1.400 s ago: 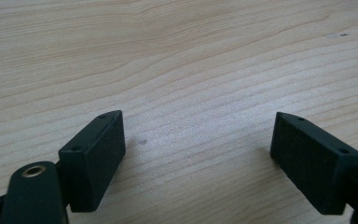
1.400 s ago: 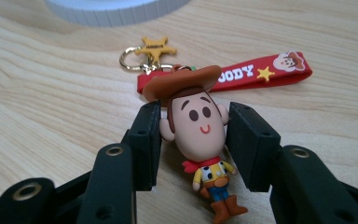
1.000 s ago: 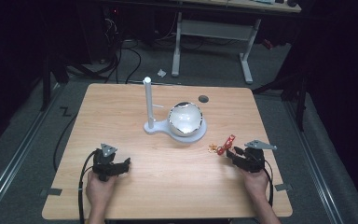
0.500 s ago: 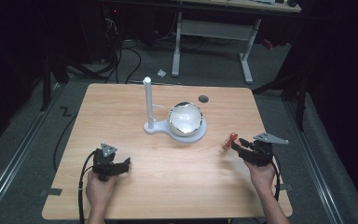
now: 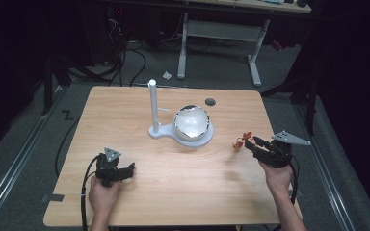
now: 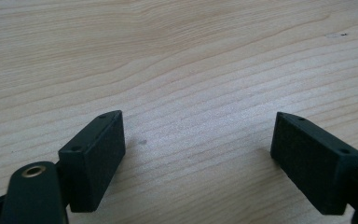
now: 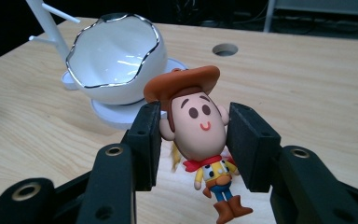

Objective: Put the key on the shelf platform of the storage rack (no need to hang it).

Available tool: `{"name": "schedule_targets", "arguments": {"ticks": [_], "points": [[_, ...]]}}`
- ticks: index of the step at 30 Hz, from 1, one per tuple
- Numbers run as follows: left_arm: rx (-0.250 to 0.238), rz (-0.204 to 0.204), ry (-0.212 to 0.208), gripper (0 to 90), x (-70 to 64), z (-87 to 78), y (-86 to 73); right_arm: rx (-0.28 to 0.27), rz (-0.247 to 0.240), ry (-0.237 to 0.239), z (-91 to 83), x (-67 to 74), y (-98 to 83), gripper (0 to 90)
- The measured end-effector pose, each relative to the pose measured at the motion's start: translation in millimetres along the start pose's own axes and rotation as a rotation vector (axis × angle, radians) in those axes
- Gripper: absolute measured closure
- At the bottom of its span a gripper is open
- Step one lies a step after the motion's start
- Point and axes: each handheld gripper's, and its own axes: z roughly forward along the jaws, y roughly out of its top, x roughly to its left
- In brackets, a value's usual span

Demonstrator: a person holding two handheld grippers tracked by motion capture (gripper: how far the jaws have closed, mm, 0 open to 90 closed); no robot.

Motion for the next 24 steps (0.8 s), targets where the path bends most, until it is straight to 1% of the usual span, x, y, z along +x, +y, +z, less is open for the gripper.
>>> {"name": "schedule_targets", "arguments": {"ticks": [1, 3, 4, 8, 10, 13, 15, 18, 21, 24], "points": [[0.0, 0.001, -0.001, 18.0, 0.1, 0.0, 0.0, -0.014, -0.002, 0.005, -1.3, 1.0, 3.2, 56.2], [0.0, 0.001, -0.001, 18.0, 0.1, 0.0, 0.0, -0.019, -0.003, 0.01, -1.3, 1.2, 4.4, 56.2], [0.0, 0.001, -0.001, 18.0, 0.1, 0.0, 0.0, -0.025, -0.001, 0.021, -1.3, 2.9, 7.7, 56.2], [0.0, 0.002, -0.001, 17.9, 0.1, 0.0, -0.1, -0.03, -0.009, 0.04, -1.1, 5.8, 13.4, 56.3], [0.0, 0.001, -0.001, 17.9, 0.1, 0.0, -0.1, -0.031, -0.012, 0.042, -1.1, 6.2, 14.5, 56.3], [0.0, 0.001, -0.001, 17.9, 0.1, 0.0, 0.0, -0.039, -0.024, 0.061, -2.8, 9.3, 21.7, 56.4], [0.0, 0.0, 0.0, 17.9, 0.0, 0.0, -0.1, -0.041, -0.027, 0.062, -3.1, 10.0, 23.1, 56.4], [0.0, 0.001, 0.0, 17.9, 0.0, 0.0, -0.1, -0.044, -0.057, 0.066, -4.9, 14.2, 30.6, 56.4], [0.0, 0.001, -0.001, 17.9, 0.0, 0.0, 0.0, -0.039, -0.076, 0.07, -4.9, 17.1, 36.8, 56.4], [0.001, 0.001, 0.0, 17.9, 0.0, 0.0, -0.1, -0.047, -0.094, 0.073, -5.0, 20.1, 43.0, 56.5]]}}
